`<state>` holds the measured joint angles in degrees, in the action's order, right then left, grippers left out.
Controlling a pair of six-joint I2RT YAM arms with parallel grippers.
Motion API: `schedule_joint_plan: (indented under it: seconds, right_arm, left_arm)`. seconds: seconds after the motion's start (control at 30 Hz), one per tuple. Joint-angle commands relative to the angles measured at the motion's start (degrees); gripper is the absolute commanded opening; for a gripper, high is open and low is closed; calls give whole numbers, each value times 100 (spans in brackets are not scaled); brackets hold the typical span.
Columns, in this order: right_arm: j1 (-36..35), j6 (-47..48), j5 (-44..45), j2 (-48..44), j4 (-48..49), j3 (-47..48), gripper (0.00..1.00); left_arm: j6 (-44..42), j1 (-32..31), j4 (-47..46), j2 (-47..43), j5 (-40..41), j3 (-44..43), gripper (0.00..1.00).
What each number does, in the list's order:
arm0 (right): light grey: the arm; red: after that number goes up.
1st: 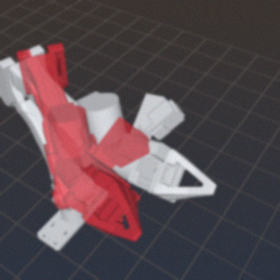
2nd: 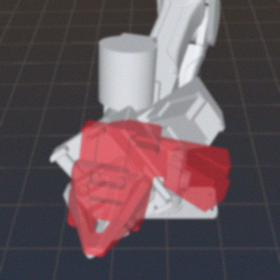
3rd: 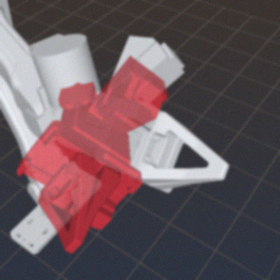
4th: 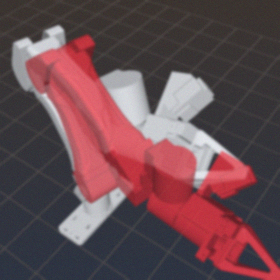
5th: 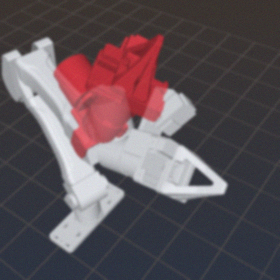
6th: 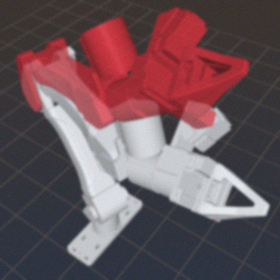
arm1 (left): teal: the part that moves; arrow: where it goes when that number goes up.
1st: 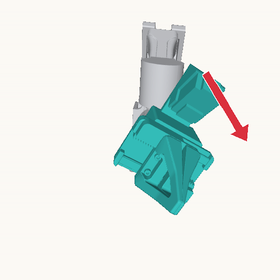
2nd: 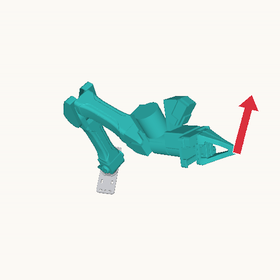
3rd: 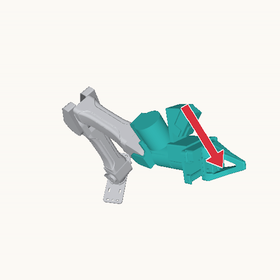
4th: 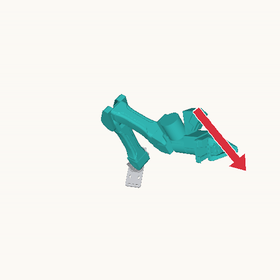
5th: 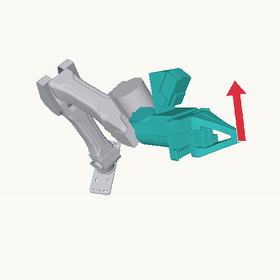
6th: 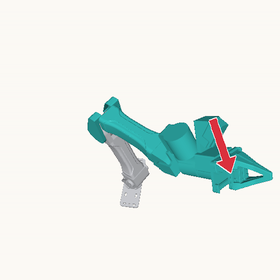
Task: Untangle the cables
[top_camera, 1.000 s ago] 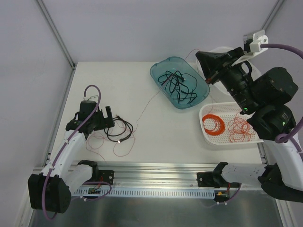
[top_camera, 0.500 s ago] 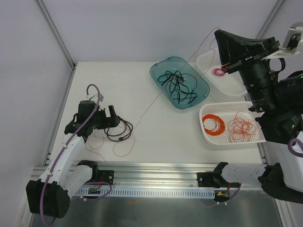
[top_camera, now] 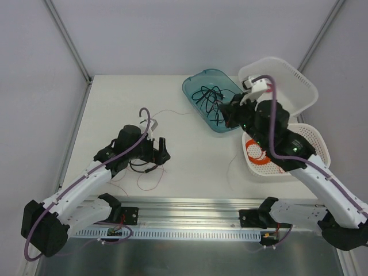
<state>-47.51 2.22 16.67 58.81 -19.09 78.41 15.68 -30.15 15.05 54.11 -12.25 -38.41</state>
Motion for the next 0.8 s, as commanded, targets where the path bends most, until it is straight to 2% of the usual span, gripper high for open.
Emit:
schedule_joint_plan:
  seconds: [0.0, 0.1, 0.33, 0.63, 0.77]
  right_arm:
    - [267, -757, 162, -106, -499, -963, 1]
    - [434, -1223, 65, -54, -508, -1825, 1]
    - [646, -1768, 118, -27, -534, -2830, 1]
    - [743, -1734, -84, -9, -412, -3060, 1]
    - [760, -1734, -365, -10, -262, -3165, 1]
  left_arm:
    - [215, -254, -414, 196, 433, -79, 99]
    - [470, -395, -450, 442, 898, -44, 98]
    - [1525, -430, -468, 1048, 1849, -148, 92]
    - [1657, -799, -459, 2462, 2375, -1019, 76]
    - [1754, -834, -459, 2991, 2578, -1203, 61]
